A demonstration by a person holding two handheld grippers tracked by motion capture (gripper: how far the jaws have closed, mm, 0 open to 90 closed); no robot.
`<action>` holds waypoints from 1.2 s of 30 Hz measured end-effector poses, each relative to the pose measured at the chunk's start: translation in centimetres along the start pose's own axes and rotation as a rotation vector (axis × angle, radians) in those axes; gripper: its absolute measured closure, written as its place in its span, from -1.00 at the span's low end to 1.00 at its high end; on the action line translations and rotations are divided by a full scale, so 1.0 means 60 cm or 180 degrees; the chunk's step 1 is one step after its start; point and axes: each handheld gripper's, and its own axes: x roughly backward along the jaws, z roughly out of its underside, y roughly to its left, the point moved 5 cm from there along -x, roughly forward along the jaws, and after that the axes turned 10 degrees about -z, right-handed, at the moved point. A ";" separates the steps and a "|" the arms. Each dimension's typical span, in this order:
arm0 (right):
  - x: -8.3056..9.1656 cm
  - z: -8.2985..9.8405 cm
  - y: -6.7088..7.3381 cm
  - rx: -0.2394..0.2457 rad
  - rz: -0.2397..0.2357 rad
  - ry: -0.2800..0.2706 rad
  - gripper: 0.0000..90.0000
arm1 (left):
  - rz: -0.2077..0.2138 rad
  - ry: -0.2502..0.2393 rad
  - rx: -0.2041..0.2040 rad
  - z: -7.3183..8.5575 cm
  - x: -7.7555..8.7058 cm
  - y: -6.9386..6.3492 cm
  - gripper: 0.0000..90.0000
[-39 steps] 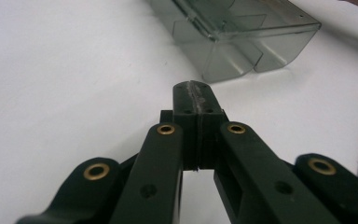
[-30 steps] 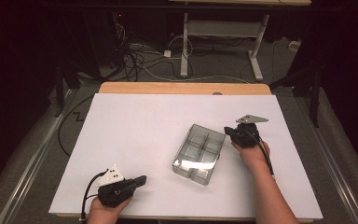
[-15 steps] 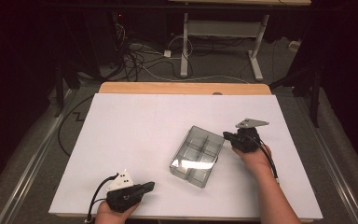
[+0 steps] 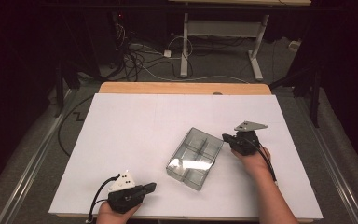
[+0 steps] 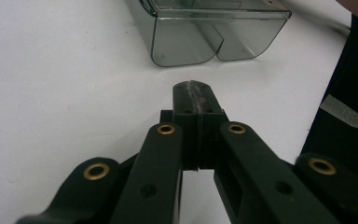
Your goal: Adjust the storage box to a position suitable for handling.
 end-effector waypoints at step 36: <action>0.049 0.099 0.227 0.0158 -0.0260 -0.0176 1.00 | -0.0704 0.0159 0.0284 0.015 0.024 0.040 0.95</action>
